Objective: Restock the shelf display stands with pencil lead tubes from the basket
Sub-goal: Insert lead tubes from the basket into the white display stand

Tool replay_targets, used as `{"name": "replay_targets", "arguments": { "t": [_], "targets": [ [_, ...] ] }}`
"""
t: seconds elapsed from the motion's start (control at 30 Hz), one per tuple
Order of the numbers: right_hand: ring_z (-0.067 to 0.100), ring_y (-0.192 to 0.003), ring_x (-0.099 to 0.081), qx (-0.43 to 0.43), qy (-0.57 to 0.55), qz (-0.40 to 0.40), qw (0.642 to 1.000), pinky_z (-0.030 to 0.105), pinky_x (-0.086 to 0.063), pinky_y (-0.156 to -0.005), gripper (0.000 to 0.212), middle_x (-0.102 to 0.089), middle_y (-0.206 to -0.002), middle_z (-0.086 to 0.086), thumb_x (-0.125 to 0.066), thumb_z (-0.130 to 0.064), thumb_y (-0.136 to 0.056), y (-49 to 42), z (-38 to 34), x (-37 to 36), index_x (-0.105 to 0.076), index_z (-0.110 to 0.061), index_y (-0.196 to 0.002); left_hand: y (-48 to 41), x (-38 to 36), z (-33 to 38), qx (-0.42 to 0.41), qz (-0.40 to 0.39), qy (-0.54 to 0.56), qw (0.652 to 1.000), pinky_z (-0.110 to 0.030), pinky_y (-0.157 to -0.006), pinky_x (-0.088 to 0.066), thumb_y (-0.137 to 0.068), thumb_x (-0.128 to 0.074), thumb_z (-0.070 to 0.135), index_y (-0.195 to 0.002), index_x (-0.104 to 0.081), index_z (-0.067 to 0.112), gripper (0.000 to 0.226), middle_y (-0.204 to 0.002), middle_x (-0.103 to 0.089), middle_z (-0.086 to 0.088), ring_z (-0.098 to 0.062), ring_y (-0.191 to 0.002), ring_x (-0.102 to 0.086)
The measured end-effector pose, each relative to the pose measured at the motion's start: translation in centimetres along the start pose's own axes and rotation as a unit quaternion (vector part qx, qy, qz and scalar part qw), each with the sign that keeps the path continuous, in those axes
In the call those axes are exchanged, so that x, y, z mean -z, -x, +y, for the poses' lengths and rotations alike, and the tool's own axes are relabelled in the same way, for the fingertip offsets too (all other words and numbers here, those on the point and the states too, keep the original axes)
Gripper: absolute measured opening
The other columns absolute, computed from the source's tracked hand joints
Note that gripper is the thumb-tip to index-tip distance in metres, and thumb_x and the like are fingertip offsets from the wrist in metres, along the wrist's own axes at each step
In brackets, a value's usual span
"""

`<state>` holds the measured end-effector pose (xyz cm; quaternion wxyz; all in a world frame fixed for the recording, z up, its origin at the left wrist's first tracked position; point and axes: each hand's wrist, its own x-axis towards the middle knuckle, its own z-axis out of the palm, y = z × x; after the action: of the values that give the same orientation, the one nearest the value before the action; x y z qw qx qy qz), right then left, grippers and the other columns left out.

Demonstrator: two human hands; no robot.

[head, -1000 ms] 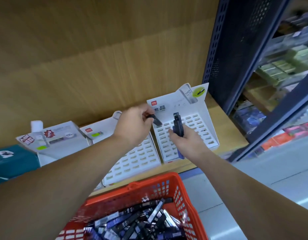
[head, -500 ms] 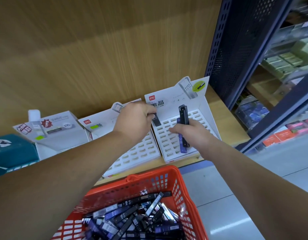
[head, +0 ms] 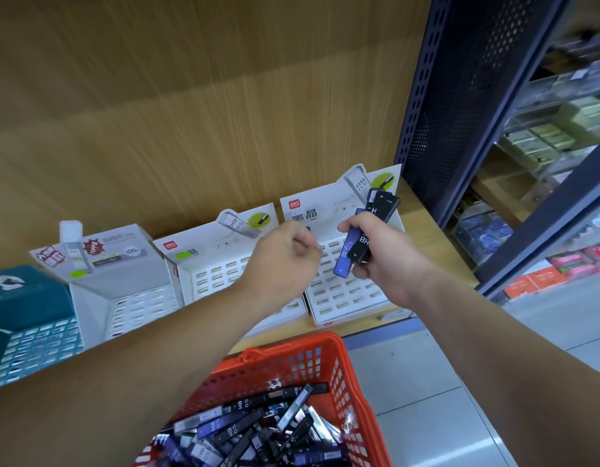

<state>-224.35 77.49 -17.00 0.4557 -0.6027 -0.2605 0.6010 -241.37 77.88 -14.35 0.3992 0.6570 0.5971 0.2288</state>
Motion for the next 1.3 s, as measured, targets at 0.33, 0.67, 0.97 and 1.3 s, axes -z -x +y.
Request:
{"name": "replay_targets", "arguments": {
  "t": [0.33,0.67,0.97,1.3],
  "targets": [
    [0.02,-0.063,-0.057,0.031,-0.064,-0.033,0.997,0.037,-0.055,-0.059,0.022,-0.054,-0.07,0.002,-0.062,-0.035,-0.104,0.1,0.2,0.2,-0.061,-0.013,-0.105,-0.6,1.1,1.0,0.079,0.057,0.179,0.979,-0.028,-0.058,-0.058,-0.094,-0.069,0.005,-0.099,-0.075,0.012,0.01,-0.073,-0.068,-0.007,-0.014,-0.059,-0.062],
    [0.019,-0.059,-0.045,0.094,0.242,0.047,0.965,0.037,-0.049,-0.055,0.034,-0.043,-0.068,0.002,-0.061,-0.041,-0.1,-0.3,3.7,2.7,-0.057,-0.008,-0.093,-3.3,1.6,-0.1,-0.205,0.079,-0.27,0.938,-0.041,-0.071,-0.055,-0.092,-0.068,0.013,-0.096,-0.077,0.024,0.015,-0.089,-0.071,0.007,-0.02,-0.084,-0.065],
    [0.018,-0.059,-0.05,0.059,0.215,0.041,0.974,0.015,-0.038,-0.038,0.029,-0.048,-0.068,0.001,-0.061,-0.041,-0.101,-0.6,4.1,3.5,-0.061,-0.013,-0.096,-5.1,0.9,-0.8,-0.228,0.059,-0.31,0.921,-0.047,-0.069,-0.054,-0.093,-0.063,0.01,-0.088,-0.076,0.019,0.017,-0.091,-0.065,0.0,-0.03,-0.08,-0.062],
    [0.02,-0.056,-0.046,0.031,0.187,0.003,0.982,0.026,-0.037,-0.043,0.035,-0.048,-0.068,0.003,-0.071,-0.046,-0.094,-0.6,3.4,3.9,-0.059,-0.014,-0.091,-4.9,-0.3,-0.4,-0.215,0.018,-0.43,0.876,-0.043,-0.068,-0.055,-0.093,-0.06,0.005,-0.108,-0.071,0.023,0.026,-0.107,-0.044,0.003,-0.024,-0.093,-0.055]
  ]
}}
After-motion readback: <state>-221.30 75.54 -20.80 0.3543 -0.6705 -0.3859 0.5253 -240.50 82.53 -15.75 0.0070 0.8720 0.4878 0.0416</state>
